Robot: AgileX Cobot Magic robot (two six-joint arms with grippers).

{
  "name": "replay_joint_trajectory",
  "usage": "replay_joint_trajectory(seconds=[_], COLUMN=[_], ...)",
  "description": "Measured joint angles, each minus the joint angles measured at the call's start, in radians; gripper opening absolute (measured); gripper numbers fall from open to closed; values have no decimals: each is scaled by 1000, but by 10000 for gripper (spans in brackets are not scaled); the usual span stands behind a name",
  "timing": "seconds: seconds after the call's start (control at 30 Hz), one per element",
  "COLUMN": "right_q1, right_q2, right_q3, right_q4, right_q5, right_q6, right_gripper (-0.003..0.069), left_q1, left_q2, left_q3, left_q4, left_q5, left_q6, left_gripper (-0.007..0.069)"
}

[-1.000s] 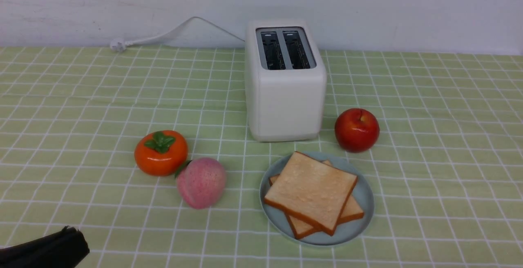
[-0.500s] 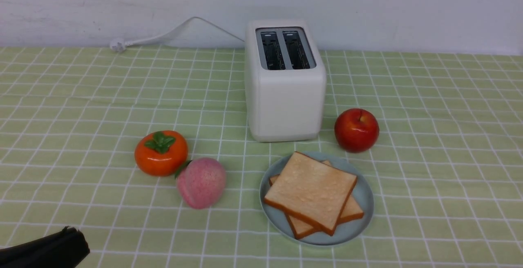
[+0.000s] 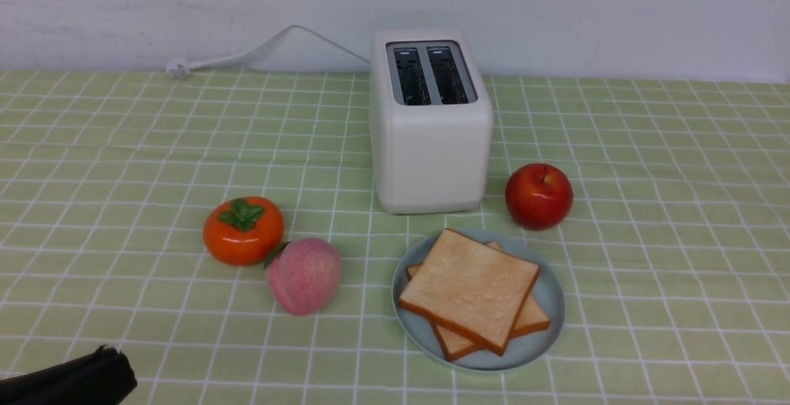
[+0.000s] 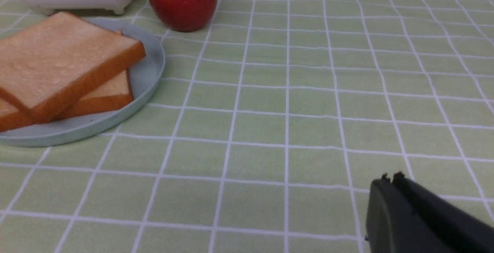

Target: Take toasted bread from bread machine on green coffee tablecloth place on plate.

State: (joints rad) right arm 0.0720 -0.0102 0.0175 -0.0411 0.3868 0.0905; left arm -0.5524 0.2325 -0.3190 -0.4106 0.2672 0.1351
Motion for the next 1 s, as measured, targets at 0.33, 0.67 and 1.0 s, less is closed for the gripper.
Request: replay_joint_trajectory(seconds=[0.33,0.67,1.0], right_q1=[0,-1,-1], right_q2=[0,0,0], right_q3=[0,0,0], right_q4=[0,0,0], right_q5=[0,0,0], right_q6=[0,0,0], right_gripper=[-17,-10,-8], left_q1=[0,0,0], left_q2=[0,0,0], left_q3=[0,0,0], left_q4=[0,0,4], left_q5=[0,0,-3], left_q6=[0,0,1], left_gripper=[12,22,22])
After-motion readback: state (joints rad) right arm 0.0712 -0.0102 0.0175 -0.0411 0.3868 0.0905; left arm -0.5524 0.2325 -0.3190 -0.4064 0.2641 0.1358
